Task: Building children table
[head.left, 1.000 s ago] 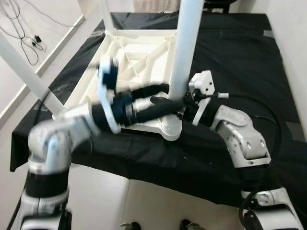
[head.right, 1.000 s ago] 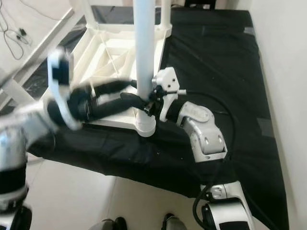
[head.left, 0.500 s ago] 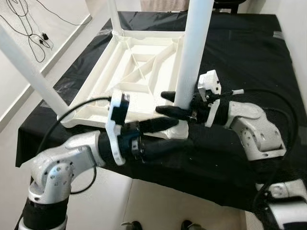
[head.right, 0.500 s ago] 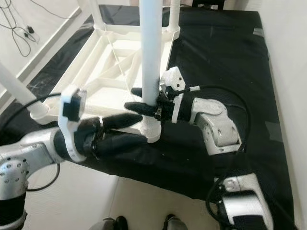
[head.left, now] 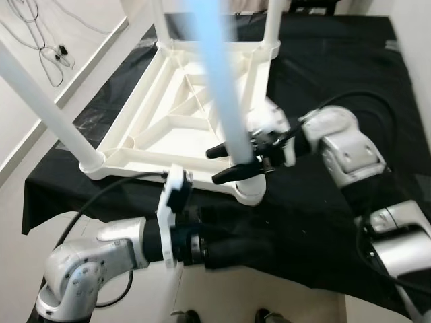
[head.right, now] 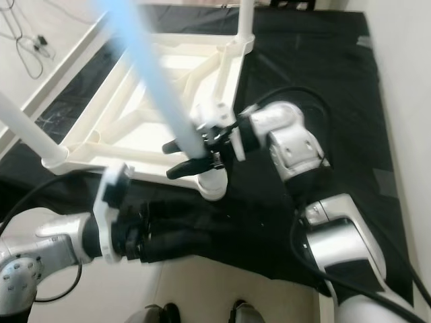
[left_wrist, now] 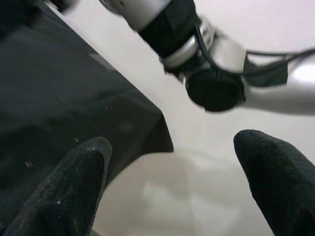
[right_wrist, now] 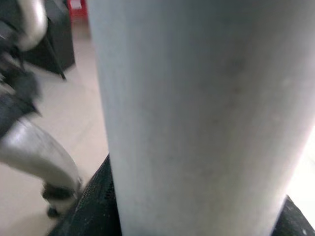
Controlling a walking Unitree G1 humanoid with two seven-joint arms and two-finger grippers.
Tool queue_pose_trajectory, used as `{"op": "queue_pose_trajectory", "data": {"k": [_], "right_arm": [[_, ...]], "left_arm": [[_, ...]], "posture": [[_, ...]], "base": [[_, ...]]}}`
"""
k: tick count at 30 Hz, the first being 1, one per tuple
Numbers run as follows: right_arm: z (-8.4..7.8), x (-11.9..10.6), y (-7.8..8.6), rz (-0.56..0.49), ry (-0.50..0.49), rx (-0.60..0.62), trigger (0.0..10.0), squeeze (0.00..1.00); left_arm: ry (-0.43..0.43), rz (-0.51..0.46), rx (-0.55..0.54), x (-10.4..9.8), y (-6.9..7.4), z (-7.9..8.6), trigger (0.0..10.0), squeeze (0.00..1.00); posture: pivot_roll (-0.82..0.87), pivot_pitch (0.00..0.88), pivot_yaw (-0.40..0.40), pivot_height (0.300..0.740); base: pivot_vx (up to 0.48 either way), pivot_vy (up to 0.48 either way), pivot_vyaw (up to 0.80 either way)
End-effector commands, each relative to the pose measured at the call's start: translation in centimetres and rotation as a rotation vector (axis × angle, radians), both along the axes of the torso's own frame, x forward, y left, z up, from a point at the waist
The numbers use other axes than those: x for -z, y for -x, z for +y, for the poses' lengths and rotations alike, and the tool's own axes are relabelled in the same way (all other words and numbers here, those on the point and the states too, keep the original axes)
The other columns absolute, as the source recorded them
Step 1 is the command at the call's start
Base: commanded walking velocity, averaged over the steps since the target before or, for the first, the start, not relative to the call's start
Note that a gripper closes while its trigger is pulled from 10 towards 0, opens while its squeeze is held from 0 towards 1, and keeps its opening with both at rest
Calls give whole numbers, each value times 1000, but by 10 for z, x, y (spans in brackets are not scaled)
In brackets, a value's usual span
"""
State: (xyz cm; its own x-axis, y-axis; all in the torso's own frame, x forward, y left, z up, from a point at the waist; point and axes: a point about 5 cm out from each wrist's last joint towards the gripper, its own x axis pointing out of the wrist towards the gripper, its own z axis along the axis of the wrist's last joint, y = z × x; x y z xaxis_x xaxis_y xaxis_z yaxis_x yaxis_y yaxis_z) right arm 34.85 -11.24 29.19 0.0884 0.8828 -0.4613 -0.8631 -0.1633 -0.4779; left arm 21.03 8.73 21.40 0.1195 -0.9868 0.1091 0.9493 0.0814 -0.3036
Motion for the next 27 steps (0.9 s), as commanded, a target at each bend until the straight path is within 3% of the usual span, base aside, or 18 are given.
{"op": "queue_pose_trajectory", "data": {"k": [1,7,9,11,14,17,23,24,27], "right_arm": [[2,2,-4,-27,33,19,0,0],[2,-13,-3,14,-101,-3,0,0],[2,-13,-3,14,-101,-3,0,0],[-2,-13,1,108,-182,-39,0,0],[-3,-13,2,141,-208,-56,0,0],[-6,-12,0,204,-296,-65,0,0],[-9,-4,-5,245,-375,-30,0,0],[-9,-1,-5,256,-397,-21,0,0],[-9,1,-3,267,-410,-17,0,0]], "left_arm": [[-41,0,19,6,6,0,10000,0],[-33,21,8,10,7,0,10000,0],[-33,21,8,10,7,0,10000,0],[-26,27,1,11,5,0,10000,0],[-24,28,-1,11,5,0,10000,0],[-27,24,-36,14,4,1,10000,0],[-103,-39,-160,23,6,6,10000,0],[-155,-76,-192,27,12,9,10000,0],[-186,-106,-216,30,18,11,10000,0]], "posture": [[5,244,79,740],[-4,247,81,740],[-4,247,81,740],[-13,249,84,740],[-14,250,83,740],[-12,266,75,740],[5,320,73,740],[12,342,77,740],[19,361,80,740]], "base": [[0,0,0],[0,0,0],[0,0,0],[0,0,0],[0,0,0],[0,0,0],[0,0,0],[0,0,0],[0,0,0]]}}
